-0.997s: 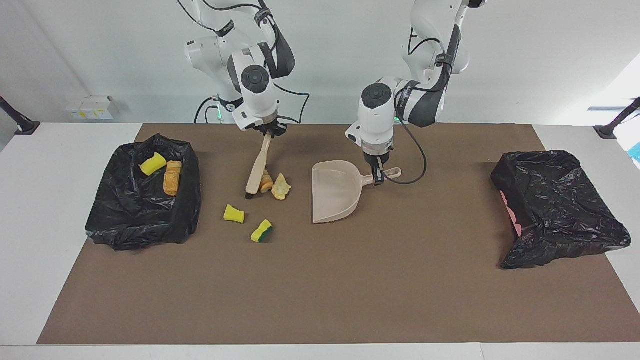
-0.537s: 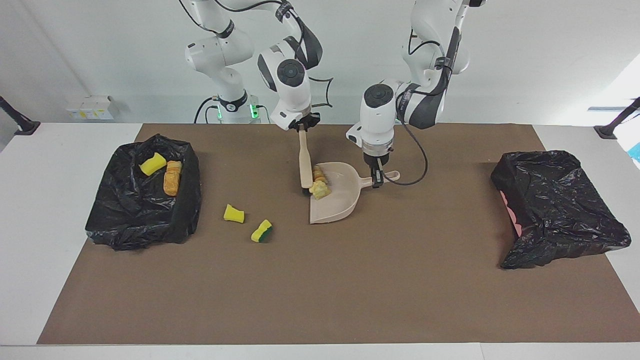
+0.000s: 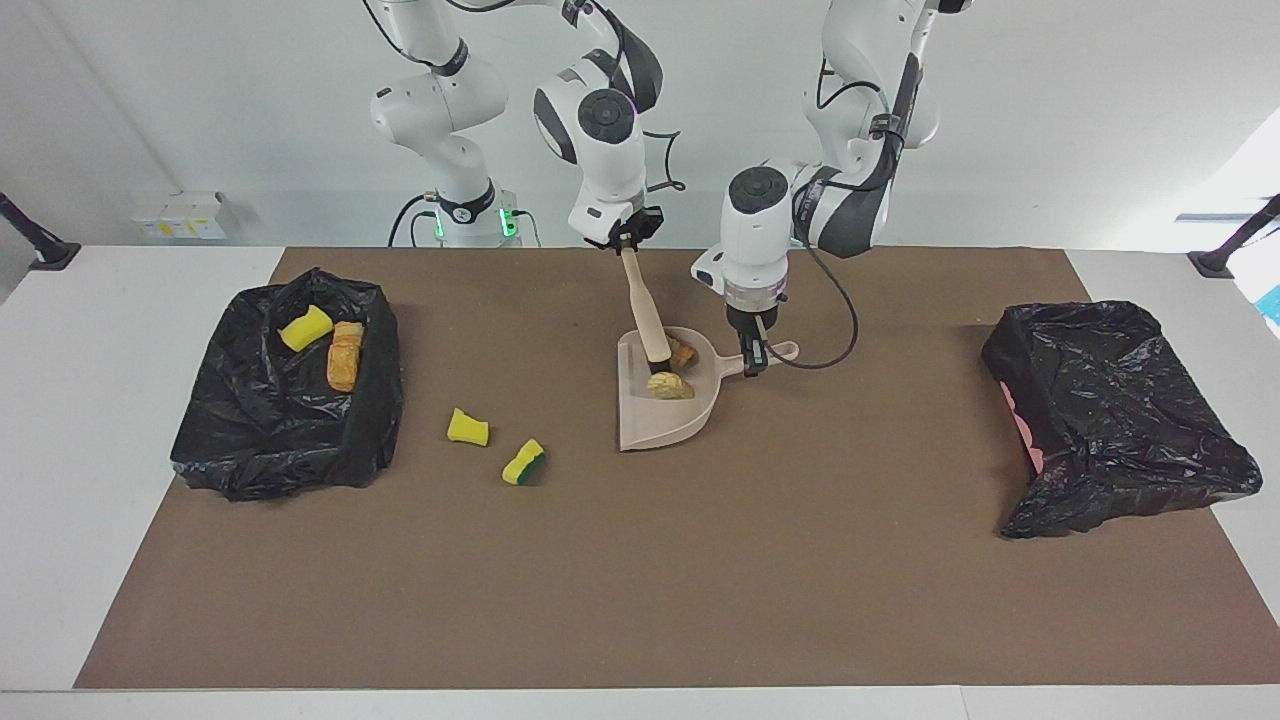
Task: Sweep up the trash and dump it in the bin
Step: 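Sweep the remaining scraps into the dustpan with the brush in the right gripper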
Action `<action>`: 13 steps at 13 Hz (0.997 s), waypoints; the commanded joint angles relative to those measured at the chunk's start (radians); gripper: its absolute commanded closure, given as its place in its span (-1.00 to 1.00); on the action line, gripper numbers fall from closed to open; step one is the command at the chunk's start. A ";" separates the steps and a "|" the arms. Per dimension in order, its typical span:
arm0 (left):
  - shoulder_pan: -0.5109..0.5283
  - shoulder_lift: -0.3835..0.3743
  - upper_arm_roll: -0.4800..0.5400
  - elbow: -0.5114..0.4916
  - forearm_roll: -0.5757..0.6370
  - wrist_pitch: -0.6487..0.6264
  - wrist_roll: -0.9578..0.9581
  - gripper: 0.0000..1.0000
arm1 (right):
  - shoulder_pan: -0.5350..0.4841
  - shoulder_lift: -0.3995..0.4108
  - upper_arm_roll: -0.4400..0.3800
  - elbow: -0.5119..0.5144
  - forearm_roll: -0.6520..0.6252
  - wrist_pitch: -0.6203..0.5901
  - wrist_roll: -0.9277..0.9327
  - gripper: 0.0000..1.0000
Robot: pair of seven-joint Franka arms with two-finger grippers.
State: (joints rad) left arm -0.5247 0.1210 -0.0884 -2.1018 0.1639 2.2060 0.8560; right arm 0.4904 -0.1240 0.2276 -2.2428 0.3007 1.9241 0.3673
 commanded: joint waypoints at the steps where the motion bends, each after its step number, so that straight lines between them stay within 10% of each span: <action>1: 0.011 -0.018 0.006 -0.026 0.008 0.032 -0.046 1.00 | -0.018 0.067 0.001 0.092 0.011 0.006 -0.025 1.00; 13: 0.058 0.023 0.007 0.092 -0.153 -0.167 -0.064 1.00 | -0.358 0.176 -0.005 0.224 -0.266 -0.013 -0.117 1.00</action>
State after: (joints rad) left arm -0.4833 0.1249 -0.0788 -2.0525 0.0504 2.0705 0.7993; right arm 0.1885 0.0347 0.2091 -2.0387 0.0958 1.9254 0.2678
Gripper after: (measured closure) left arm 0.687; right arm 0.731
